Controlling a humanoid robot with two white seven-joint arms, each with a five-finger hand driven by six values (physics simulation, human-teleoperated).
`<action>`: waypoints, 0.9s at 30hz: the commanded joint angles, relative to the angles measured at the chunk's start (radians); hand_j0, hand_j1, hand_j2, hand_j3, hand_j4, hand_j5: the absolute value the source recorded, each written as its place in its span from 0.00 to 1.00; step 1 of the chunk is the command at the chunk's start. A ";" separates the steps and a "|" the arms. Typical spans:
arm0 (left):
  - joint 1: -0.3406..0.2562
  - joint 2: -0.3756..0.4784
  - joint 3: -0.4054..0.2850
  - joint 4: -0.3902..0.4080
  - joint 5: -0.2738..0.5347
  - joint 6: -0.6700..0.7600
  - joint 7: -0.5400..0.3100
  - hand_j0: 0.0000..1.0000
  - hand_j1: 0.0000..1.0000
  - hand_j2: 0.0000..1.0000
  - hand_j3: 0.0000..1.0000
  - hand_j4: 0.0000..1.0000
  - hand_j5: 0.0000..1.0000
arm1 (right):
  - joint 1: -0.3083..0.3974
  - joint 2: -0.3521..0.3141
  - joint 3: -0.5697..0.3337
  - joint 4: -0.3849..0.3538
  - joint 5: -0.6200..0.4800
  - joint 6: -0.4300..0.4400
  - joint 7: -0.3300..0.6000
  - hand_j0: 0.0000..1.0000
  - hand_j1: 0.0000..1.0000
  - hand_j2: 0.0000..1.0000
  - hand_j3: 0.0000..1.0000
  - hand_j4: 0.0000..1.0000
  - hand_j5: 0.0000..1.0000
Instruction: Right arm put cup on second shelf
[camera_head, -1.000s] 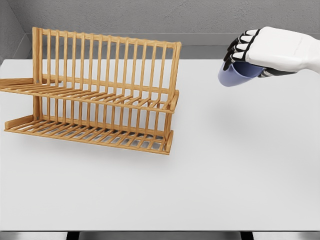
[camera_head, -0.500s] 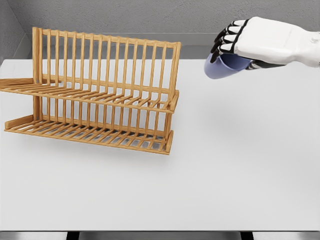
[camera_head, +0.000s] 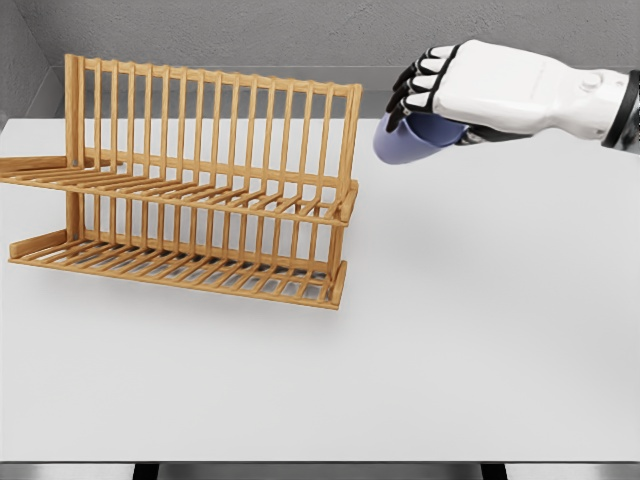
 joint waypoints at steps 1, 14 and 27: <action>0.000 0.000 0.000 0.000 0.000 0.000 0.000 1.00 1.00 1.00 1.00 1.00 1.00 | 0.000 0.016 0.000 0.000 -0.004 0.001 0.000 0.64 0.64 0.64 0.64 0.64 0.64; 0.000 0.000 0.000 0.001 0.000 0.000 0.000 1.00 1.00 1.00 1.00 1.00 1.00 | -0.032 0.097 0.066 0.002 0.003 0.094 0.001 0.64 0.64 0.64 0.64 0.64 0.64; 0.000 0.000 0.000 0.001 0.000 0.000 0.000 1.00 1.00 1.00 1.00 1.00 1.00 | -0.061 0.151 0.160 0.002 0.025 0.216 0.001 0.64 0.64 0.64 0.64 0.64 0.64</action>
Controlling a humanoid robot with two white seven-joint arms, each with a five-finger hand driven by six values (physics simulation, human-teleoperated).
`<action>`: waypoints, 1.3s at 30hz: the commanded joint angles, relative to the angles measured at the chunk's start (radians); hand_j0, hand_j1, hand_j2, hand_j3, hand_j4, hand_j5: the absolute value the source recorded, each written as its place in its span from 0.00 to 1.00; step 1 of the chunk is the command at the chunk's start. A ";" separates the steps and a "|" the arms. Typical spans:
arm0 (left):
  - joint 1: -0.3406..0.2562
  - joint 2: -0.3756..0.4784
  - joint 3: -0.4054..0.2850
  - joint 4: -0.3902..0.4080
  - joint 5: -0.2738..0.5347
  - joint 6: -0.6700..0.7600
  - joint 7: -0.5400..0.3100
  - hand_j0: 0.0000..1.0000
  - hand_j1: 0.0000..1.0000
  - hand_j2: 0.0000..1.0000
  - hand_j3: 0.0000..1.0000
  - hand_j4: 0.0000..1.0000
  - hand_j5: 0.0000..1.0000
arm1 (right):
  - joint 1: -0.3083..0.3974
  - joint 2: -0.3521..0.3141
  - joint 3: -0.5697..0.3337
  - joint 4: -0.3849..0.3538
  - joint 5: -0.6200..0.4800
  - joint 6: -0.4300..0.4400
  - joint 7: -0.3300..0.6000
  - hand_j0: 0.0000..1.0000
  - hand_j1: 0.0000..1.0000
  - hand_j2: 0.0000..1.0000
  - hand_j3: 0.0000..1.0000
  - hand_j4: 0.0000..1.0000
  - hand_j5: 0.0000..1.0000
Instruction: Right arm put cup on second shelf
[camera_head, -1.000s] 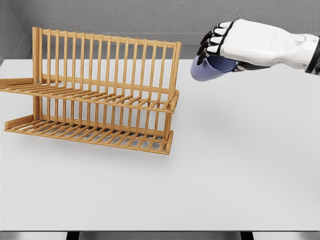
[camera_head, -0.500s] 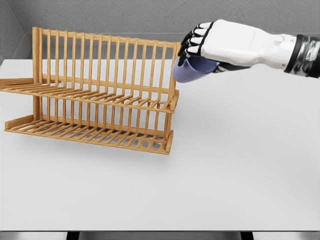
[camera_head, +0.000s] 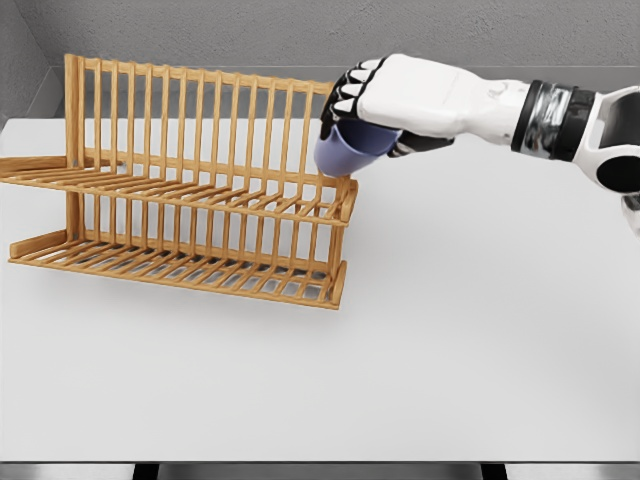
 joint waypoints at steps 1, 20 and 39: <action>0.000 0.000 0.000 -0.001 0.000 0.000 0.000 1.00 1.00 1.00 1.00 1.00 1.00 | 0.002 0.010 0.014 0.000 0.012 0.022 -0.001 0.64 0.64 0.64 0.64 0.64 0.64; 0.000 0.000 0.000 0.001 0.000 0.000 0.000 1.00 1.00 1.00 1.00 1.00 1.00 | -0.032 0.048 0.132 0.000 0.019 0.114 -0.001 0.64 0.64 0.64 0.64 0.64 0.64; 0.000 0.000 0.000 -0.001 0.000 0.000 0.000 1.00 1.00 1.00 1.00 1.00 1.00 | -0.046 0.082 0.193 0.000 0.039 0.151 -0.002 1.00 1.00 1.00 1.00 1.00 1.00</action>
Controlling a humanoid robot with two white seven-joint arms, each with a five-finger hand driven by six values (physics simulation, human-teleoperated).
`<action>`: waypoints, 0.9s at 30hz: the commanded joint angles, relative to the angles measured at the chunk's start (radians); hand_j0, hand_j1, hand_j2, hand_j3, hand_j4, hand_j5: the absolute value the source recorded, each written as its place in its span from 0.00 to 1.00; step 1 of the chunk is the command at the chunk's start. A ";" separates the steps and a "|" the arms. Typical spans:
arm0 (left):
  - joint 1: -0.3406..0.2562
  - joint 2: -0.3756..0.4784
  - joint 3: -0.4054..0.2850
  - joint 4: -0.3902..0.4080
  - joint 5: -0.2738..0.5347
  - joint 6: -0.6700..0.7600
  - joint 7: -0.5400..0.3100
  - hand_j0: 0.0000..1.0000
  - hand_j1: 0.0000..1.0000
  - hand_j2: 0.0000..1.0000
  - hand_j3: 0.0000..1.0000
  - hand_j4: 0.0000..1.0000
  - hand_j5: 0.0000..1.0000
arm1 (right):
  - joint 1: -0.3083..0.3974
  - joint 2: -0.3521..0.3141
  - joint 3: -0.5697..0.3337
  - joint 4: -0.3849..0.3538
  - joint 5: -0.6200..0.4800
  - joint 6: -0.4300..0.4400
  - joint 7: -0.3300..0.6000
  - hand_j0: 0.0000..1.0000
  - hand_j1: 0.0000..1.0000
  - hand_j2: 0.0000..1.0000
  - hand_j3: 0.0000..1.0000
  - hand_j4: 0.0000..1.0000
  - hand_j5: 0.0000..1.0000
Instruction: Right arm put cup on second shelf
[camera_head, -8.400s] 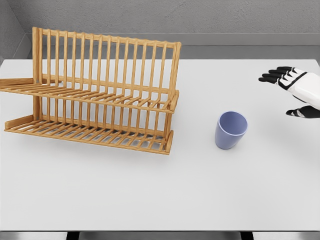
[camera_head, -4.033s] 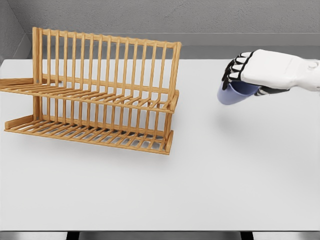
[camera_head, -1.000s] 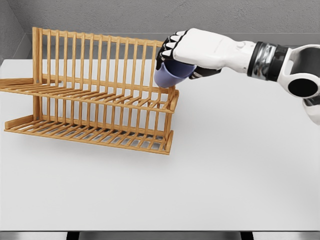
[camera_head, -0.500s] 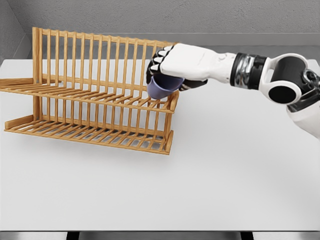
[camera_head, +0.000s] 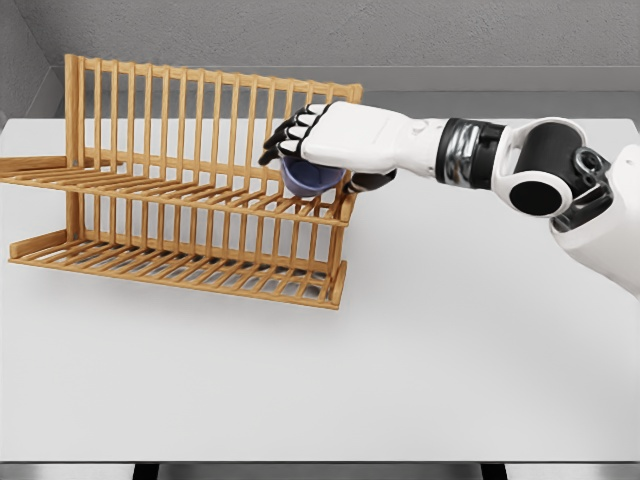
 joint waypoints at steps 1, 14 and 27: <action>0.000 0.000 0.000 -0.001 0.000 0.000 0.000 1.00 1.00 1.00 1.00 1.00 1.00 | -0.002 0.000 -0.001 -0.002 -0.002 -0.004 -0.002 1.00 1.00 1.00 1.00 1.00 1.00; 0.000 0.000 0.000 0.001 0.000 0.000 0.000 1.00 1.00 1.00 1.00 1.00 1.00 | -0.025 -0.064 -0.053 -0.002 -0.004 -0.019 0.000 1.00 1.00 1.00 1.00 1.00 1.00; 0.000 0.000 0.000 0.001 0.000 0.000 0.000 1.00 1.00 1.00 1.00 1.00 1.00 | 0.347 -0.144 -0.616 0.029 0.001 -0.107 0.043 1.00 1.00 1.00 1.00 1.00 1.00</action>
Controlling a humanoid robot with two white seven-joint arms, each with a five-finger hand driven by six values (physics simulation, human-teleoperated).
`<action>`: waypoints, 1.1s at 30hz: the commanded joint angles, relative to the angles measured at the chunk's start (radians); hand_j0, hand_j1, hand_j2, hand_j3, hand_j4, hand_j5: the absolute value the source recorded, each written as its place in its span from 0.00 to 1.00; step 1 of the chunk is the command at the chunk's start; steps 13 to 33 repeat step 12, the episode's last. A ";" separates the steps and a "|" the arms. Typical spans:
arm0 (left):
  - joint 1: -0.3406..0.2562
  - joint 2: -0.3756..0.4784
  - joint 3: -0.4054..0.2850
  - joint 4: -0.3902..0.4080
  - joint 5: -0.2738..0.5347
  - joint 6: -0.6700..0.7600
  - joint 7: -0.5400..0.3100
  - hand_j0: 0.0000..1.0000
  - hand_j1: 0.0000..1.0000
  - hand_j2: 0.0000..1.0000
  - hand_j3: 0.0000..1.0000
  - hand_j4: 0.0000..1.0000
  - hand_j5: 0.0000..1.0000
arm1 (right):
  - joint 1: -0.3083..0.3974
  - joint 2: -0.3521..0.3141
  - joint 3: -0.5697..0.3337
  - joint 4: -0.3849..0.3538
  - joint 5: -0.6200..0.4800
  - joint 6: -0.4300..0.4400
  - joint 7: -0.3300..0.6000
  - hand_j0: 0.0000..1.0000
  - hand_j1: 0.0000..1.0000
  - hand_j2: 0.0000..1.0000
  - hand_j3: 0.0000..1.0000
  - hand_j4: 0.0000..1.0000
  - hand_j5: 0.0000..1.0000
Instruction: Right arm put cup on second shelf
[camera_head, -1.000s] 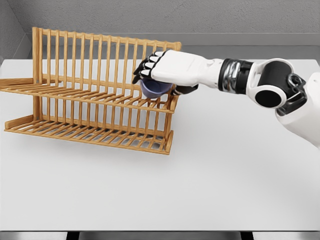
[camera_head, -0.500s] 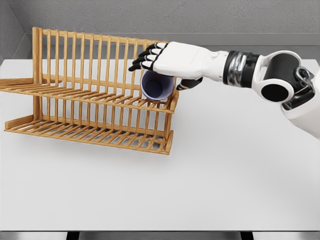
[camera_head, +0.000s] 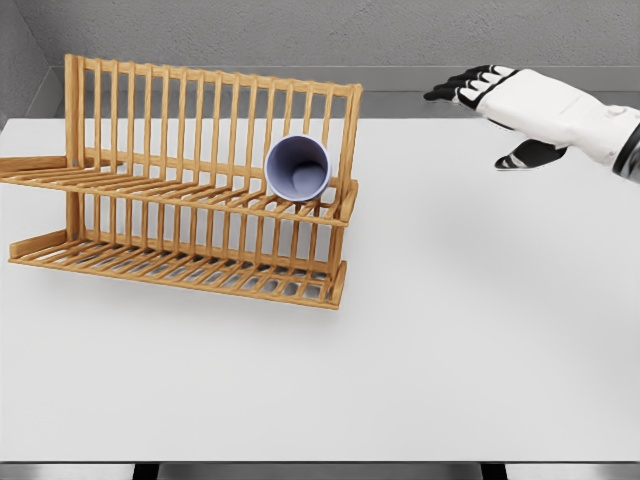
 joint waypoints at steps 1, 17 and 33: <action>0.000 0.000 0.002 0.001 0.000 0.000 0.000 1.00 1.00 1.00 1.00 1.00 1.00 | 0.003 0.032 -0.080 0.006 -0.002 -0.005 0.008 1.00 1.00 1.00 1.00 1.00 1.00; -0.003 0.000 0.003 -0.002 0.002 0.000 -0.002 1.00 1.00 1.00 1.00 1.00 1.00 | 0.206 0.046 -0.243 0.006 -0.002 -0.086 0.008 1.00 1.00 1.00 1.00 1.00 1.00; -0.003 0.000 0.003 -0.002 0.002 0.000 -0.002 1.00 1.00 1.00 1.00 1.00 1.00 | 0.206 0.046 -0.243 0.006 -0.002 -0.086 0.008 1.00 1.00 1.00 1.00 1.00 1.00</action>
